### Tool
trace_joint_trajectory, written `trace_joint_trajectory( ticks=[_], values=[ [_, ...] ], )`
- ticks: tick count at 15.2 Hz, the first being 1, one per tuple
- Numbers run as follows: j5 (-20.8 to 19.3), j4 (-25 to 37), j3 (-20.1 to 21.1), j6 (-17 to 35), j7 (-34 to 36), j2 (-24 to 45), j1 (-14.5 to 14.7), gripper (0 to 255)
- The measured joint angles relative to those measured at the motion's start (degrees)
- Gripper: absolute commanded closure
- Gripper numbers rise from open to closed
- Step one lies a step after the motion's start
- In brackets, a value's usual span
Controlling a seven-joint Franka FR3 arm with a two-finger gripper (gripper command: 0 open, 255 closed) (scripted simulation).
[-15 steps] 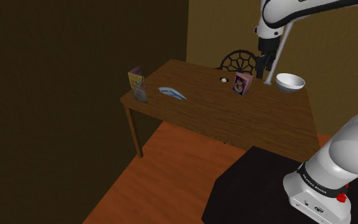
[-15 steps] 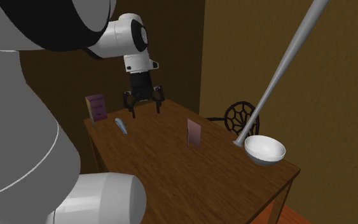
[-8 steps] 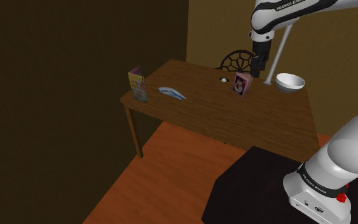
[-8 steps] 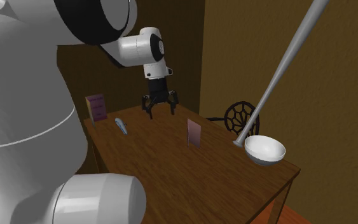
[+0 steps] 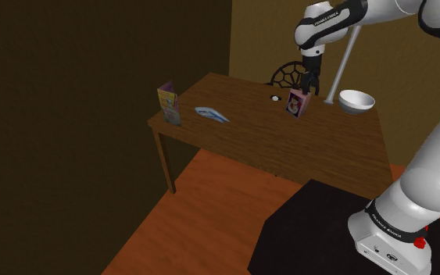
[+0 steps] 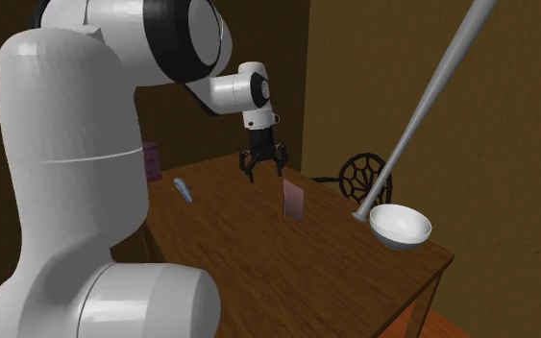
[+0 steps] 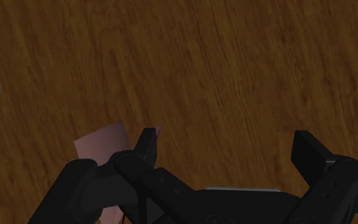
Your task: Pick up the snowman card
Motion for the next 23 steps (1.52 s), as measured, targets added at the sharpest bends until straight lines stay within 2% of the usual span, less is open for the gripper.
trace_joint_trajectory(
  ticks=[5, 11, 13, 19, 20, 23],
  values=[
    [2.83, 11.21, -0.11, 0.04, -4.01, 11.35, -2.79, 0],
    [5.88, 29.79, 0.69, -3.46, -7.79, 26.49, -7.07, 0],
    [6.27, 31.97, 0.91, -3.29, -8.08, 28.85, -7.65, 0],
    [6.62, 31.38, 1.19, -0.32, -7.97, 31.25, -7.98, 0],
    [6.63, 31.18, 1.21, -0.04, -7.96, 31.33, -7.98, 255],
    [6.66, 31.06, 1.24, 0.19, -7.93, 31.34, -7.95, 255]
  ],
)
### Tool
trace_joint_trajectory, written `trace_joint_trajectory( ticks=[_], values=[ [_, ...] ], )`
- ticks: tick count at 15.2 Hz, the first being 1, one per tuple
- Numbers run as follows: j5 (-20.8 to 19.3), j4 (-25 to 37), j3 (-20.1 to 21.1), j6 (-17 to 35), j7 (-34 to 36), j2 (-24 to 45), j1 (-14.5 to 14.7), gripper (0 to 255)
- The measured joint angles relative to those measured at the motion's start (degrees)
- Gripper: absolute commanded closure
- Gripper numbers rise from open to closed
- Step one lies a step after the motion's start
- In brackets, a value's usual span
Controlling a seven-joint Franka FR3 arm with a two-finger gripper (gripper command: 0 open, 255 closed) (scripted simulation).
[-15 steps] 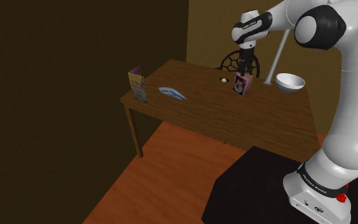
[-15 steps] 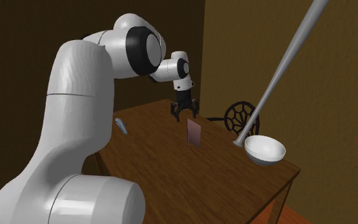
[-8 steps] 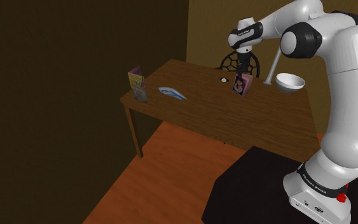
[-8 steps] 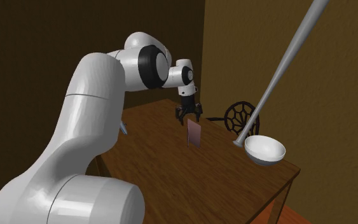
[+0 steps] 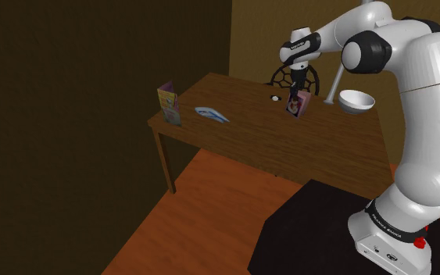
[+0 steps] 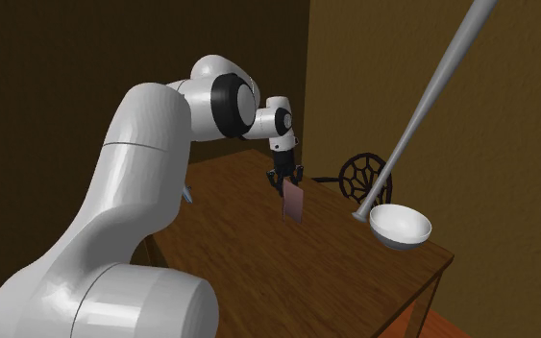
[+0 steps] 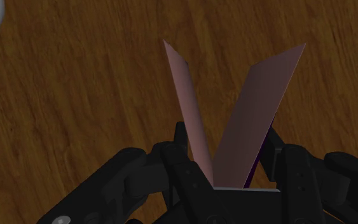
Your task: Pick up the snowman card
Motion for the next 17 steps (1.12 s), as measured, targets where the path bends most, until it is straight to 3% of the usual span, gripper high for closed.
trace_joint_trajectory(
  ticks=[8, 17],
  values=[
    [-0.03, -0.02, -0.03, -0.15, -0.02, -0.15, 0.01, 255],
    [-0.42, 2.19, -0.42, -4.95, -0.55, -2.8, 0.06, 255]
  ],
)
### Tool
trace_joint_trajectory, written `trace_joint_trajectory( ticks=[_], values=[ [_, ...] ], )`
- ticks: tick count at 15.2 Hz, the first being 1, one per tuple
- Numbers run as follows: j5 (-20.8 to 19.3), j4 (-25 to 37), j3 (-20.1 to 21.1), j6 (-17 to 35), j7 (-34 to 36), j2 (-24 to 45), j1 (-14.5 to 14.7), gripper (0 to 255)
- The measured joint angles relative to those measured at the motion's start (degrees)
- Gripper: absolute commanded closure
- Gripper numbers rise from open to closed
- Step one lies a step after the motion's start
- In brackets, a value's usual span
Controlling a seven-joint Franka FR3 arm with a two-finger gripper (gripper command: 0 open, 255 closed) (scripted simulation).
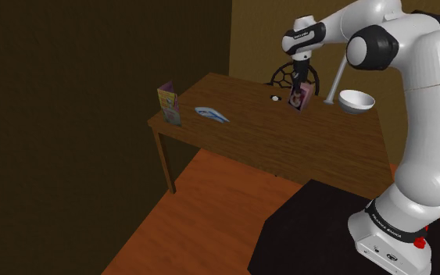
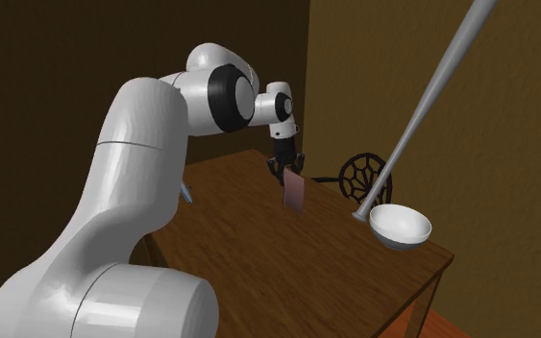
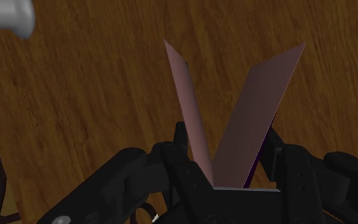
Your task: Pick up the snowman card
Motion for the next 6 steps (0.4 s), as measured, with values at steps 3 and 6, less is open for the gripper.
trace_joint_trajectory(
  ticks=[3, 6],
  values=[
    [-0.11, 1.18, -0.09, -1.83, -0.11, -0.68, 0.05, 255],
    [-0.21, 1.99, -0.18, -3.33, -0.22, -1.37, 0.11, 255]
  ],
)
